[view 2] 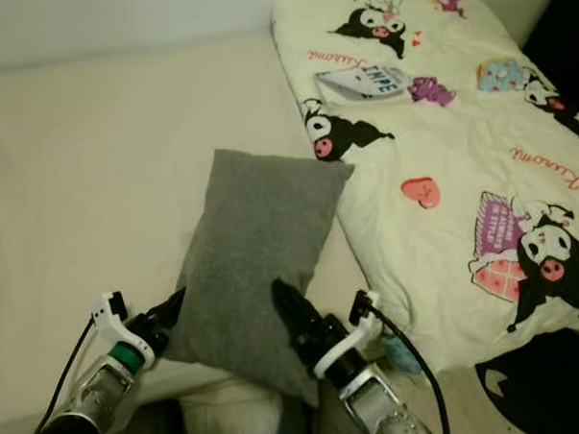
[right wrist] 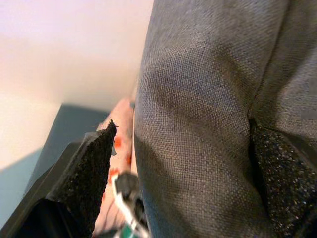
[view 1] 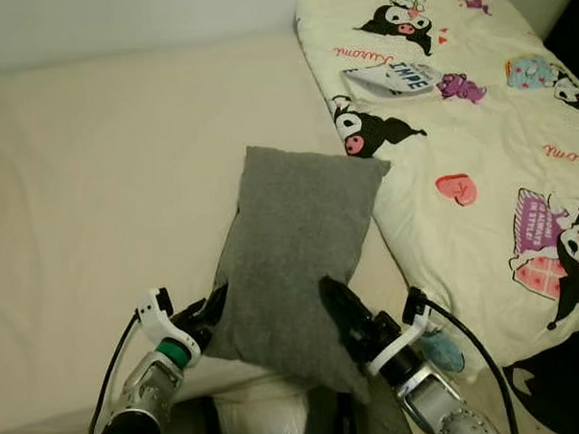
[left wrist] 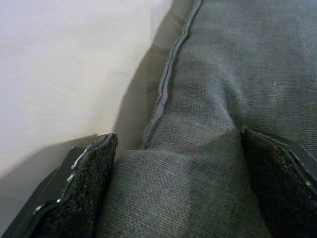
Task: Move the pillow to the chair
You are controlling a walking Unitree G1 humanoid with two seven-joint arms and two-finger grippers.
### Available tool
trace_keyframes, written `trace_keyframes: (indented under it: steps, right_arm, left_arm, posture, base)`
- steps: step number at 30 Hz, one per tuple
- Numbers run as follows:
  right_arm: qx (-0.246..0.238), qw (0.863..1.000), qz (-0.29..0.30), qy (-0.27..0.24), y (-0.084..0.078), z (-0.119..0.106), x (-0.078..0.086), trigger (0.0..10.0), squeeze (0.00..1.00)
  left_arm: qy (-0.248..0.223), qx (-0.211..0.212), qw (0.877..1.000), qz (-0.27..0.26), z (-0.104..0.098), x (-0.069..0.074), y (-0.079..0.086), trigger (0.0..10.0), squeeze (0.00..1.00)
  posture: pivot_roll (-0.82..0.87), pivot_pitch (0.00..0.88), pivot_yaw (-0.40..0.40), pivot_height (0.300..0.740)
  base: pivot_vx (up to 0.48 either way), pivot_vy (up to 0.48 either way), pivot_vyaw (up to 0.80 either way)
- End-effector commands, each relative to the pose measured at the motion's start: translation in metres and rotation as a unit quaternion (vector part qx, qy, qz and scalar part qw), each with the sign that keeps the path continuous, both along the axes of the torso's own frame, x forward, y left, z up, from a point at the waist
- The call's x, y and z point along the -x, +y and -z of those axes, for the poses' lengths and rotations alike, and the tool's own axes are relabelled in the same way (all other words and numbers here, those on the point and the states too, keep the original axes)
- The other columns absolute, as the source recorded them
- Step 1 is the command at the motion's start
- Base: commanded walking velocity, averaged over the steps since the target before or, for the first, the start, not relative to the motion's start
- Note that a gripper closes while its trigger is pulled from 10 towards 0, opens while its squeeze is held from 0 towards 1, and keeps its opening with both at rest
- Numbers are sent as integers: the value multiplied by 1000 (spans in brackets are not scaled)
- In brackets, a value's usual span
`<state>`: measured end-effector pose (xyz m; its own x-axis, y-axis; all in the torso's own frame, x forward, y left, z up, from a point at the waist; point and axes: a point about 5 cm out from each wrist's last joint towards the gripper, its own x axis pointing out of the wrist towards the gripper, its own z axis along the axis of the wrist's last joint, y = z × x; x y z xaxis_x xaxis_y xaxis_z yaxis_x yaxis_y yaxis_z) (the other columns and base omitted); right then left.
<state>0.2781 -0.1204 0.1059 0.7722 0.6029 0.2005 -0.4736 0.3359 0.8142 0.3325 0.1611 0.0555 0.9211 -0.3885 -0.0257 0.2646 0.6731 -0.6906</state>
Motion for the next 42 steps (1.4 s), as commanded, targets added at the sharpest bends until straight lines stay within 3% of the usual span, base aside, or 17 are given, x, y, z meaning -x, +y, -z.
trace_keyframes:
  steps: [1, 2, 3, 4, 5, 6, 7, 8, 9, 13, 14, 16, 17, 26, 32, 42]
  right_arm:
    - [0, 996, -88, 10, 26, 6, 13, 10000, 1000]
    - [0, 996, -88, 10, 26, 6, 13, 10000, 1000]
    - [26, 993, -112, 5, 31, 7, 17, 10000, 914]
    - [60, 990, -127, 3, 36, 11, 20, 10000, 0]
    - [99, 985, -138, 3, 40, 18, 22, 10000, 0]
    - [99, 985, -138, 3, 40, 18, 22, 10000, 0]
    - [124, 981, -150, 3, 43, 22, 24, 10000, 0]
    - [124, 981, -150, 3, 43, 22, 24, 10000, 0]
    - [137, 978, -155, 8, 48, 25, 24, 10000, 0]
    - [137, 978, -156, 11, 48, 25, 24, 10000, 0]
    - [143, 977, -157, 15, 50, 28, 23, 0, 0]
    - [149, 976, -160, 18, 51, 30, 23, 0, 0]
    - [163, 973, -162, 20, 52, 34, 22, 0, 0]
    - [205, 966, -154, 26, 54, 44, 14, 0, 0]
    - [282, 950, -136, 13, 52, 54, 6, 0, 0]
    - [276, 954, -118, -7, 53, 50, -1, 0, 0]
  left_arm:
    - [40, -2, 997, 68, 22, 17, -20, 10000, 1000]
    - [40, -2, 997, 68, 22, 17, -20, 10000, 1000]
    - [45, -13, 995, 93, 25, 20, -25, 10000, 1000]
    - [49, -30, 993, 106, 28, 23, -28, 10000, 1000]
    - [57, -56, 991, 105, 32, 24, -27, 10000, 976]
    - [57, -56, 991, 105, 32, 24, -27, 10000, 976]
    - [62, -73, 991, 97, 33, 25, -26, 10000, 788]
    - [62, -73, 991, 97, 33, 25, -26, 10000, 788]
    - [61, -97, 990, 87, 33, 24, -23, 10000, 0]
    - [59, -96, 990, 88, 33, 23, -24, 10000, 0]
    - [47, -99, 989, 97, 31, 23, -25, 3412, 0]
    - [40, -100, 989, 105, 30, 23, -26, 3412, 0]
    - [34, -102, 988, 108, 29, 24, -25, 0, 0]
    - [8, -98, 989, 110, 24, 23, -24, 0, 0]
    - [-9, -81, 992, 99, 18, 18, -32, 0, 0]
    - [-33, -92, 993, 70, 11, 15, -31, 0, 0]
  posture:
    - [-207, 369, 82, 617]
    - [-207, 369, 82, 617]
    - [-202, 367, 83, 617]
    - [-200, 366, 83, 617]
    - [-196, 362, 83, 617]
    - [-196, 362, 83, 617]
    - [-191, 360, 81, 617]
    - [-191, 360, 81, 617]
    - [-175, 351, 80, 617]
    - [-160, 339, 82, 617]
    - [-139, 327, 86, 617]
    - [-139, 327, 86, 617]
    - [-121, 307, 92, 617]
    - [-96, 262, 90, 617]
    - [-89, 234, 80, 617]
    - [-50, 182, 74, 617]
  base:
    - [0, 0, 0]
    - [0, 0, 0]
    - [0, 0, 0]
    - [0, 0, 0]
    - [0, 0, 0]
    - [0, 0, 0]
    - [0, 0, 0]
    - [0, 0, 0]
    - [0, 0, 0]
    - [0, 0, 0]
    - [0, 0, 0]
    - [0, 0, 0]
    - [0, 0, 0]
    - [0, 0, 0]
    - [0, 0, 0]
    - [0, 0, 0]
